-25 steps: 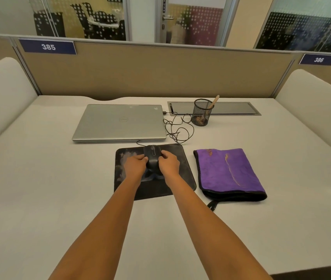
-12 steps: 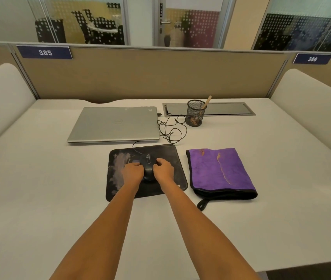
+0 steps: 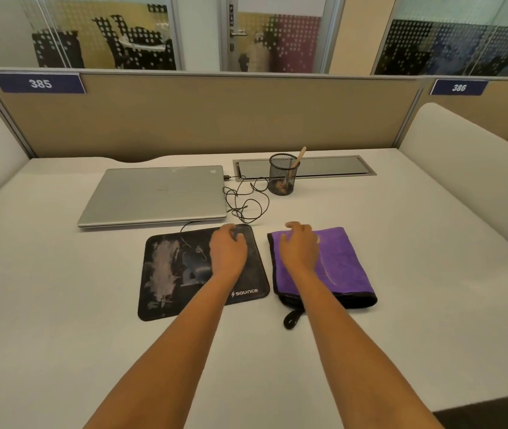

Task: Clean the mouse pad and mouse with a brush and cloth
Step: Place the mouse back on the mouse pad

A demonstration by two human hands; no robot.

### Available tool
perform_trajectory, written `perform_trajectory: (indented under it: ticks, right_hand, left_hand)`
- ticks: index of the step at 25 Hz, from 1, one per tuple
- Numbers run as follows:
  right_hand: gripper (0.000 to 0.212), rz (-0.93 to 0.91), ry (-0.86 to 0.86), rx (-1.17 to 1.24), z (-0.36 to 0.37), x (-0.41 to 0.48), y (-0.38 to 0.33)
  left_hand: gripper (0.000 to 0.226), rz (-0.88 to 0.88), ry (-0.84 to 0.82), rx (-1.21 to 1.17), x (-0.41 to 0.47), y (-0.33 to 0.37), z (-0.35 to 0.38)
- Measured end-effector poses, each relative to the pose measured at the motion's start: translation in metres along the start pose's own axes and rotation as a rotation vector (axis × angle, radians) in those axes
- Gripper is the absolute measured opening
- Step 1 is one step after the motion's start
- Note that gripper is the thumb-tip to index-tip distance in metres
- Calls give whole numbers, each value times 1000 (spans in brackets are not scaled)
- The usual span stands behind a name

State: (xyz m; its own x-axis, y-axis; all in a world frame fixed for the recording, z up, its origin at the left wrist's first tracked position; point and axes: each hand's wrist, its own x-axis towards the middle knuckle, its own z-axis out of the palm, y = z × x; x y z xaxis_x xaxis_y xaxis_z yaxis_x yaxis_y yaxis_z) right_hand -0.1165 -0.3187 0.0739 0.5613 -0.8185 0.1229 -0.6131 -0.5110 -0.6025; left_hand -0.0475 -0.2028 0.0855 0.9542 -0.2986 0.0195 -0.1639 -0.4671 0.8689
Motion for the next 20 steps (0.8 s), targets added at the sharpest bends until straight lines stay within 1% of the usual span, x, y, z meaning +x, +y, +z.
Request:
perform_trajectory:
  ticks: [1, 2, 4, 6, 8, 10, 12, 14, 17, 20]
  right_hand:
    - [35, 44, 21, -64, -8, 9, 16]
    - [37, 95, 39, -114, -16, 17, 32]
    - [44, 222, 63, -174, -28, 29, 60]
    - [52, 359, 25, -191, -37, 35, 82]
    - [54, 436, -33, -173, -38, 39, 98]
    - [49, 462, -40, -68, -35, 45, 107]
    - [42, 452, -1, 73, -32, 54, 111]
    - [38, 410, 21, 144, -33, 66, 109]
    - [37, 353, 44, 186, -36, 94, 97]
    - [37, 310, 49, 222, -35, 132, 83]
  left_hand:
    - [21, -15, -80, 15, -5, 10, 11]
    - [20, -50, -164, 30, -8, 17, 23]
    - [41, -138, -308, 61, -12, 22, 47]
    - [55, -201, -365, 120, -14, 21, 69]
    - [57, -260, -369, 136, -12, 18, 85]
    - [53, -313, -367, 108, -8, 17, 94]
    - [44, -379, -348, 24, -2, 16, 98]
    - [36, -407, -302, -77, 6, 18, 100]
    - [28, -348, -238, -151, 28, 28, 103]
    - [29, -269, -174, -186, 55, 43, 107]
